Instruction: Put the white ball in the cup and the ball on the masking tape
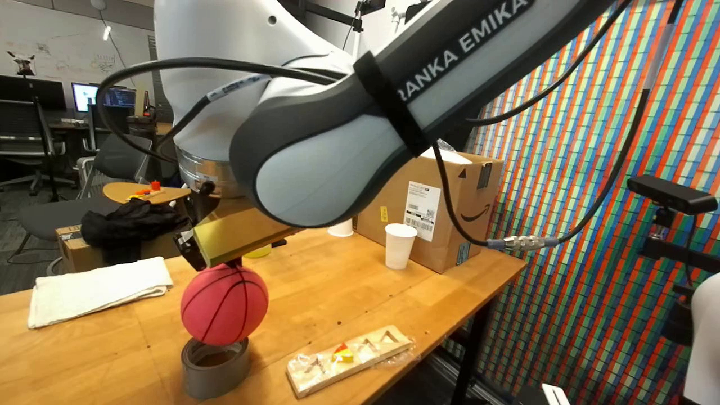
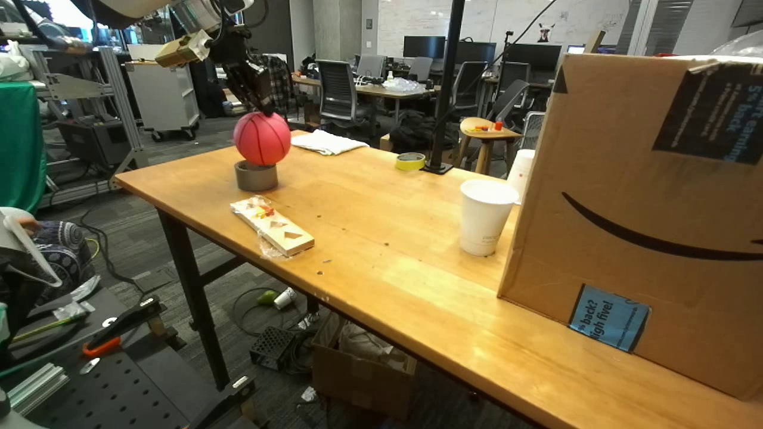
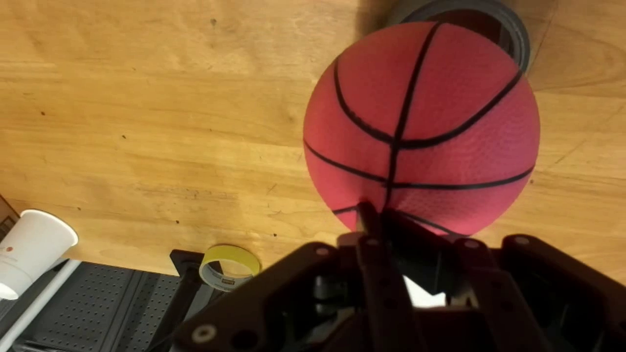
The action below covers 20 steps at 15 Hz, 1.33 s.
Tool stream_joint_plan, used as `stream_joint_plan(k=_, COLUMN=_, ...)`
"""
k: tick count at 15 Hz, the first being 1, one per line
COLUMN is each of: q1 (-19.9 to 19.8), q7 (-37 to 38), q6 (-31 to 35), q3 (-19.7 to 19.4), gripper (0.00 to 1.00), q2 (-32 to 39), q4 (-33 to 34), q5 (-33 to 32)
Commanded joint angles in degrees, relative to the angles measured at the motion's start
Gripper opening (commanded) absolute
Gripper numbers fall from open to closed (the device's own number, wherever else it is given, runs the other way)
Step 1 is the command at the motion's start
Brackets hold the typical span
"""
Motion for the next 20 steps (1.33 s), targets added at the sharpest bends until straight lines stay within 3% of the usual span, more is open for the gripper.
stream_joint_plan(k=1, q1=-1.25, q7=2.45, q6=-1.21, q3=2.90, gripper=0.02, q2=-2.92, q4=-2.08, q5=-1.35)
stream_joint_plan(k=10, q1=-0.57, q7=4.80, q6=-4.19, q3=7.02, gripper=0.02, q2=-2.23, q4=-1.26, q5=-3.59)
stream_joint_plan(k=20, q1=-0.21, q7=4.67, q6=-6.77, q3=8.46, gripper=0.02, q2=0.30, q4=2.41, q5=-7.12)
